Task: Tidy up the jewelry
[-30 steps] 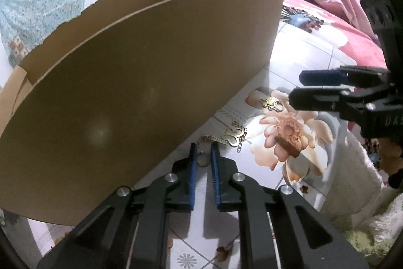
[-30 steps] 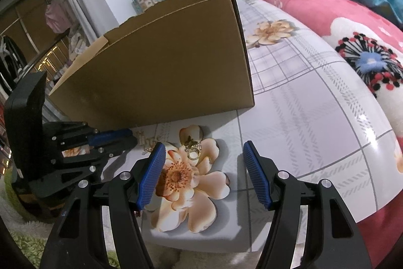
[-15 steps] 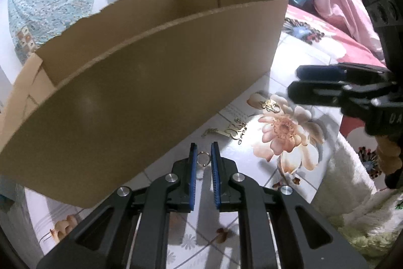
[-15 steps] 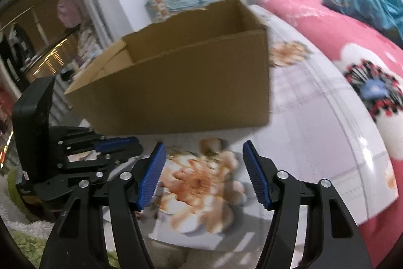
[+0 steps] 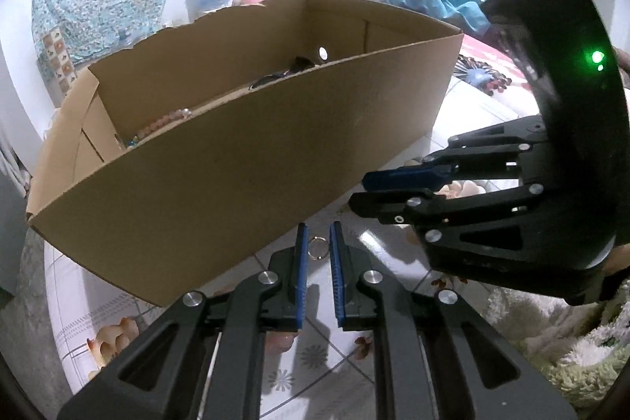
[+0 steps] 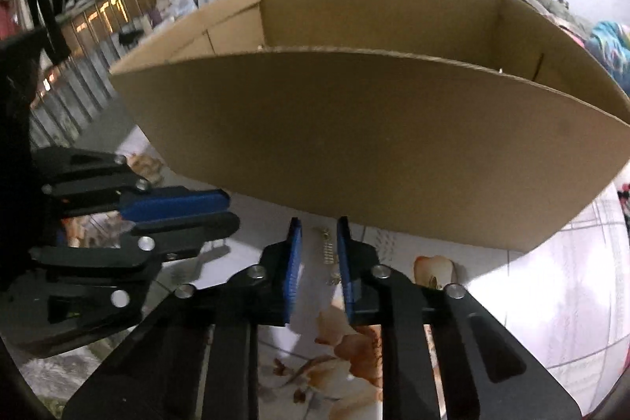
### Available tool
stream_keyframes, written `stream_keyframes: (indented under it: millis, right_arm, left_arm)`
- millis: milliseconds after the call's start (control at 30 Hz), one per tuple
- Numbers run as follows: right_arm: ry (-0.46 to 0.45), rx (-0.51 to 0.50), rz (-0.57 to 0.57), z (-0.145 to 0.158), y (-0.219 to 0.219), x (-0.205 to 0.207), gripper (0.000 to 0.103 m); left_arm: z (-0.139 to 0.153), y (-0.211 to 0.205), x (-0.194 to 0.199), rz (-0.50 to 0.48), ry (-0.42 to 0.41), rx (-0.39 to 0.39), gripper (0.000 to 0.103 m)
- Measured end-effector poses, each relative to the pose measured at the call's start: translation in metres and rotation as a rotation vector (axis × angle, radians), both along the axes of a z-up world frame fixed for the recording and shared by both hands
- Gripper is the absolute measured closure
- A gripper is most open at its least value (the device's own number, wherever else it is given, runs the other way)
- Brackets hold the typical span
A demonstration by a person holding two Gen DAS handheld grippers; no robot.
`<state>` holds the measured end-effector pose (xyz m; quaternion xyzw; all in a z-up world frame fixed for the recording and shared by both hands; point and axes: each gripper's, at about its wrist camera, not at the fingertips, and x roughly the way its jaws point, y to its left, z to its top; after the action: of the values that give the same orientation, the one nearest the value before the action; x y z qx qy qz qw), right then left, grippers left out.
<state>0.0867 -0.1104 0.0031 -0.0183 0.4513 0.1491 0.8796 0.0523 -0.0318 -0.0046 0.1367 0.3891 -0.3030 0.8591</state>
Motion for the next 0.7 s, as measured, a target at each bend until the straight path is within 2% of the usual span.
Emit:
stream_keyframes:
  millis: [233, 400, 700]
  right_arm:
    - [0.024, -0.060, 0.013, -0.005, 0.008, 0.006, 0.090]
    - [0.032, -0.068, 0.019, -0.007, 0.010, 0.007, 0.101]
    - [-0.011, 0.011, -0.014, 0.018, -0.018, -0.015, 0.101]
  left_arm:
    - [-0.003, 0.003, 0.000, 0.000, 0.013, -0.020, 0.093]
    - [-0.004, 0.005, -0.003, -0.004, 0.016, -0.023, 0.093]
    - [0.003, 0.007, -0.009, -0.001, -0.011, -0.034, 0.093]
